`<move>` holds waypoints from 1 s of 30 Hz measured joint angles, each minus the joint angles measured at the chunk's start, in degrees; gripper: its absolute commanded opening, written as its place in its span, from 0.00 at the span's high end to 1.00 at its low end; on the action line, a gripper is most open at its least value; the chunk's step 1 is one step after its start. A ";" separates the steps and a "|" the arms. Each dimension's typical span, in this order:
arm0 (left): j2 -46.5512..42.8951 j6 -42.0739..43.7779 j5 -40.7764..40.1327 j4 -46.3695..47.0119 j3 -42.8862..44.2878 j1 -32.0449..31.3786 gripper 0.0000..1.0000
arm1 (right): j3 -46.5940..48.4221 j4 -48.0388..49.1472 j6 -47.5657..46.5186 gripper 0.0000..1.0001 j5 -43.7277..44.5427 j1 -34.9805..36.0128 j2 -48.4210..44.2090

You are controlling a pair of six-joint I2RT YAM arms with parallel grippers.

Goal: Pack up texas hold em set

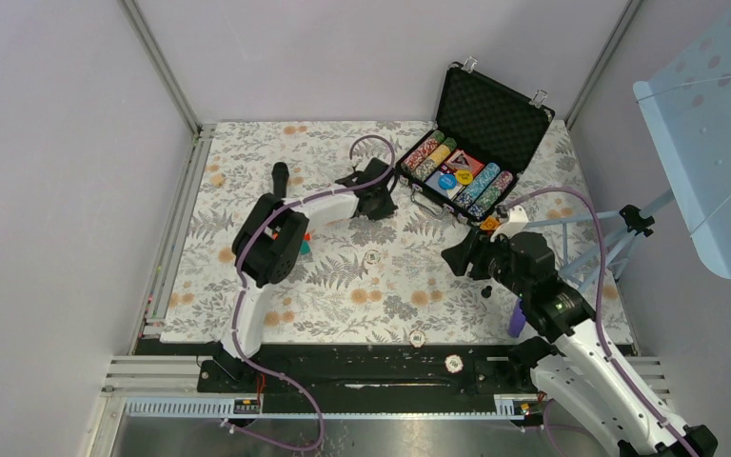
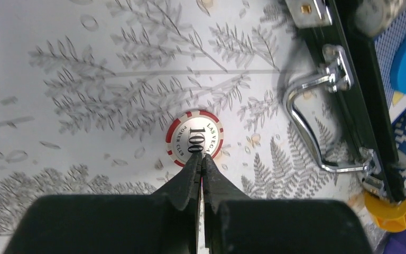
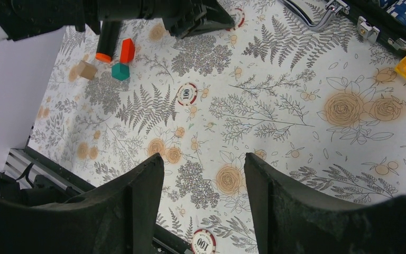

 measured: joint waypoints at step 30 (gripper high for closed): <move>-33.68 -3.32 -7.61 0.07 -33.83 -19.04 0.95 | 6.71 -4.98 1.20 0.34 2.05 0.04 8.24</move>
